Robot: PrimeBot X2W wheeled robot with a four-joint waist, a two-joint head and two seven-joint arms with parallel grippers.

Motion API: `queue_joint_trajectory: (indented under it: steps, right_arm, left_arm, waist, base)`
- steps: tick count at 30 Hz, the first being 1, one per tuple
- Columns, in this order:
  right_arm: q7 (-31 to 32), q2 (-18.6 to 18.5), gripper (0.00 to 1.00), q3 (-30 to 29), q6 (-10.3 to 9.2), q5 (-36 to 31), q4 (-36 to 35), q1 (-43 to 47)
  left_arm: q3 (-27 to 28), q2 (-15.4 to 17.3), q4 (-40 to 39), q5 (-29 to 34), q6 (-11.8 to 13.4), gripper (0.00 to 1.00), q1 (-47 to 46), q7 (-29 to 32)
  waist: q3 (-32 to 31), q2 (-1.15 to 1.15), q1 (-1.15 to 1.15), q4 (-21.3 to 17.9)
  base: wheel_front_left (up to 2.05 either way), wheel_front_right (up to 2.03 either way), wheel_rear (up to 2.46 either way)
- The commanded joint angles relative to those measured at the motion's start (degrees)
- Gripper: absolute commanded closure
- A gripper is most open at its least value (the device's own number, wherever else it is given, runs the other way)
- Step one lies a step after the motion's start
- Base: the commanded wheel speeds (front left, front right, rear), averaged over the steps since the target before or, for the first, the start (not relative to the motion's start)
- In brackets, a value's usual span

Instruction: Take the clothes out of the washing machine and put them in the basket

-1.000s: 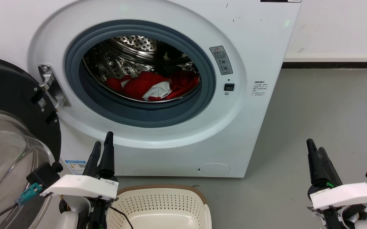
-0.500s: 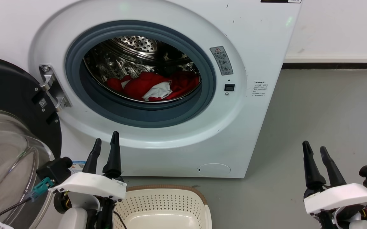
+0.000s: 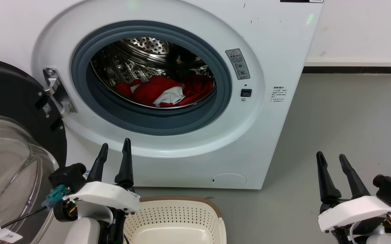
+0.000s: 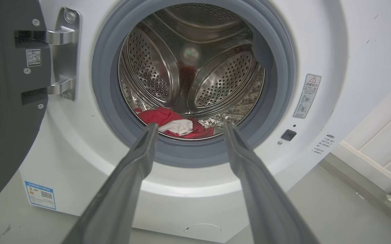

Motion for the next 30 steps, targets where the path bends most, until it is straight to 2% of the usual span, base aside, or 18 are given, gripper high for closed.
queue_joint_trajectory:
  steps: [1,30]
  right_arm:
    - [-0.11,-0.21,0.0,-0.03,0.0,-1.26,-0.83,0.02]
    - [-1.6,-0.21,0.0,-0.44,-0.01,-17.05,-1.55,1.04]
  left_arm:
    - [-0.25,0.29,-0.23,1.28,0.18,0.0,-1.12,-0.49]
    - [-1.58,1.39,2.7,16.6,1.34,0.0,-3.39,-4.29]
  waist:
    - [0.01,0.0,0.0,0.01]
    - [0.42,0.0,0.0,0.72]
  base:
    - [0.0,0.0,0.0]
    - [0.0,0.0,0.0]
